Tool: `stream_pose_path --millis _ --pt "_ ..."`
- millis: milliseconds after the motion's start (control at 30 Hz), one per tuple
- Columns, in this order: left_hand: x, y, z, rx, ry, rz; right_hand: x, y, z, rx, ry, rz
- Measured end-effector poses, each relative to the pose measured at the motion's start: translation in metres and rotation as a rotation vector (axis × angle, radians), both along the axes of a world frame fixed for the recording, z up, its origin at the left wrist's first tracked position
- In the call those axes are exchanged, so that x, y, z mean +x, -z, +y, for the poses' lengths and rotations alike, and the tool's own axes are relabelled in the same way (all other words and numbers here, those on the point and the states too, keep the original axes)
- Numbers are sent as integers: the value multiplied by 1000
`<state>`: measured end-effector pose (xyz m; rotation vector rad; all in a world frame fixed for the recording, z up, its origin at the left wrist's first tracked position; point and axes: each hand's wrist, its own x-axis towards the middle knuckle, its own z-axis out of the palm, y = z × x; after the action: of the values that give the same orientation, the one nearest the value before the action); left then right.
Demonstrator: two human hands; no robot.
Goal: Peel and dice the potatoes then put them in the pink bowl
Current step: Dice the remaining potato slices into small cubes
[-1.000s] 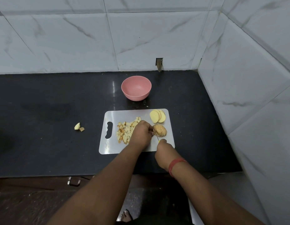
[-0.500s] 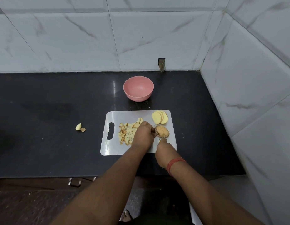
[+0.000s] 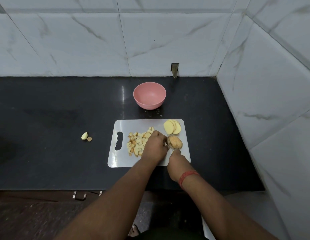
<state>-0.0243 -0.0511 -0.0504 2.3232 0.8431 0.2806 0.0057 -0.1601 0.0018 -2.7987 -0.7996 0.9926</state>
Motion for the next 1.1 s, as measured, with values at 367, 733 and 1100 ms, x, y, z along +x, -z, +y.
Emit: stream_pose_path --millis 367,733,1100 --pt "2 0 4 51 2 -10 7 -13 26 -612 -761 -166" --pt "3 1 3 105 10 36 11 -43 28 -688 -1251 -213" --pt "5 0 -4 134 -4 44 -2 -15 -3 -782 -1366 -357"
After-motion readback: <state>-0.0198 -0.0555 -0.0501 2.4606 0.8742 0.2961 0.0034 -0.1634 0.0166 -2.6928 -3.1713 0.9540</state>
